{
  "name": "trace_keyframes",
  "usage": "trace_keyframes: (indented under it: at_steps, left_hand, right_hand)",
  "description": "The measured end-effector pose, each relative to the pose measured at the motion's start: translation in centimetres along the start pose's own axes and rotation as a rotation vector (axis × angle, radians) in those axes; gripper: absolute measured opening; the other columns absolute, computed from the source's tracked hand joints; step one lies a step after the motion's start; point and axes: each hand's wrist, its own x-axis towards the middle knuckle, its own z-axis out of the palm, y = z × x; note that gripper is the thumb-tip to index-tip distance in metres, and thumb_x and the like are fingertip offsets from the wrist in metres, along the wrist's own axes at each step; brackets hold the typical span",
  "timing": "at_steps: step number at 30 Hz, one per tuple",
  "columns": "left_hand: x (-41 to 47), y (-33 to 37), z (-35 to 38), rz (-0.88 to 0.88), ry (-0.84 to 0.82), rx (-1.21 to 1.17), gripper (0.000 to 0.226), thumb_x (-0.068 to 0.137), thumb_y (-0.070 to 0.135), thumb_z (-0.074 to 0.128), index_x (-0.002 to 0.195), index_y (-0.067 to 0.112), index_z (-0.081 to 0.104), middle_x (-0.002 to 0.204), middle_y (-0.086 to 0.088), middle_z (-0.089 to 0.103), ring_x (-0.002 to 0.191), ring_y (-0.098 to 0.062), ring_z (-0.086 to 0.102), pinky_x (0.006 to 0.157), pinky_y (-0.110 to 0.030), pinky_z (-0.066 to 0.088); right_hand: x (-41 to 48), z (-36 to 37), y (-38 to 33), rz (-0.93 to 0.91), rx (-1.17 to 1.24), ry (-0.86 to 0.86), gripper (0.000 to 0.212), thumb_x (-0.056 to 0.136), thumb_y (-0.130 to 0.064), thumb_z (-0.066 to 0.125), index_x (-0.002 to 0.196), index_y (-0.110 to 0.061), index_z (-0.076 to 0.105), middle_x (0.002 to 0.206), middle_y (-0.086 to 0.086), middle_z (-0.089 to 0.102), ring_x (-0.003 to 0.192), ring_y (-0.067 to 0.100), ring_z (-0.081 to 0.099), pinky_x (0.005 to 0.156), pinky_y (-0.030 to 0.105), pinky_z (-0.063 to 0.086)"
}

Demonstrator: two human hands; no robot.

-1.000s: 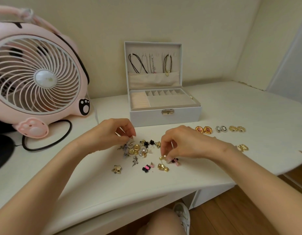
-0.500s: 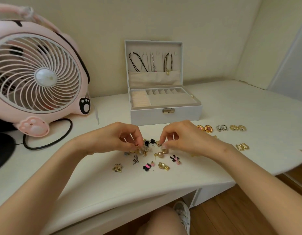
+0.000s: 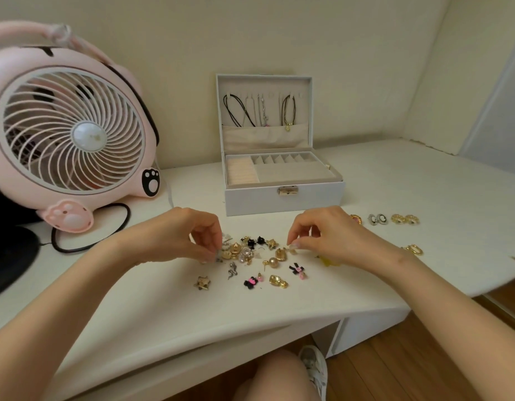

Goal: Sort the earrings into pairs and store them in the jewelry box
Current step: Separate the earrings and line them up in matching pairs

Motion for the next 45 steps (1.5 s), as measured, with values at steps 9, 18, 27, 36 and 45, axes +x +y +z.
trace_keyframes:
  at_steps: [9,18,27,36,45]
  left_hand:
    - [-0.7,-1.0,0.6,-0.048,0.108,0.093,0.022,0.074,0.009,0.075,0.078,0.027,0.063,0.078,0.014,0.069,0.067,-0.004,0.064,0.069,-0.021,0.05]
    - [-0.7,-1.2,1.1,-0.017,0.11,0.172,0.022,0.073,0.009,0.075,0.079,0.028,0.065,0.075,0.015,0.068,0.073,0.001,0.062,0.06,-0.006,0.04]
    - [-0.7,-1.6,1.1,-0.017,0.107,0.188,0.028,0.073,0.009,0.075,0.078,0.033,0.061,0.075,0.024,0.066,0.071,0.002,0.061,0.06,-0.009,0.042]
    - [-0.4,-0.8,1.8,0.112,0.164,0.205,0.016,0.076,0.025,0.074,0.079,0.036,0.062,0.082,0.012,0.06,0.085,-0.001,0.052,0.067,-0.007,0.038]
    - [0.4,-0.5,3.1,0.134,0.055,0.294,0.017,0.08,0.03,0.069,0.082,0.042,0.056,0.087,0.013,0.052,0.082,-0.001,0.046,0.079,-0.023,0.043]
  right_hand:
    - [-0.9,-0.1,-0.1,0.014,-0.016,0.011,0.005,0.084,-0.024,0.067,0.082,-0.025,0.071,0.085,-0.007,0.066,0.068,0.005,0.052,0.06,0.016,0.038]
    - [-1.0,0.1,-0.2,-0.001,0.004,0.009,0.005,0.083,-0.023,0.067,0.083,-0.024,0.072,0.084,-0.006,0.067,0.068,0.005,0.053,0.066,0.023,0.043]
    - [-1.2,0.0,-0.2,0.007,0.003,0.009,0.005,0.083,-0.023,0.068,0.085,-0.022,0.072,0.085,-0.006,0.066,0.066,0.003,0.05,0.066,0.022,0.041]
    - [-1.2,0.0,-0.4,0.011,-0.004,0.002,0.007,0.085,-0.024,0.066,0.088,-0.021,0.072,0.087,-0.006,0.067,0.069,0.002,0.051,0.068,0.022,0.042]
    - [-1.3,0.0,-0.3,0.008,-0.007,-0.002,0.006,0.085,-0.024,0.067,0.087,-0.022,0.072,0.086,-0.009,0.066,0.067,-0.002,0.05,0.064,0.016,0.04]
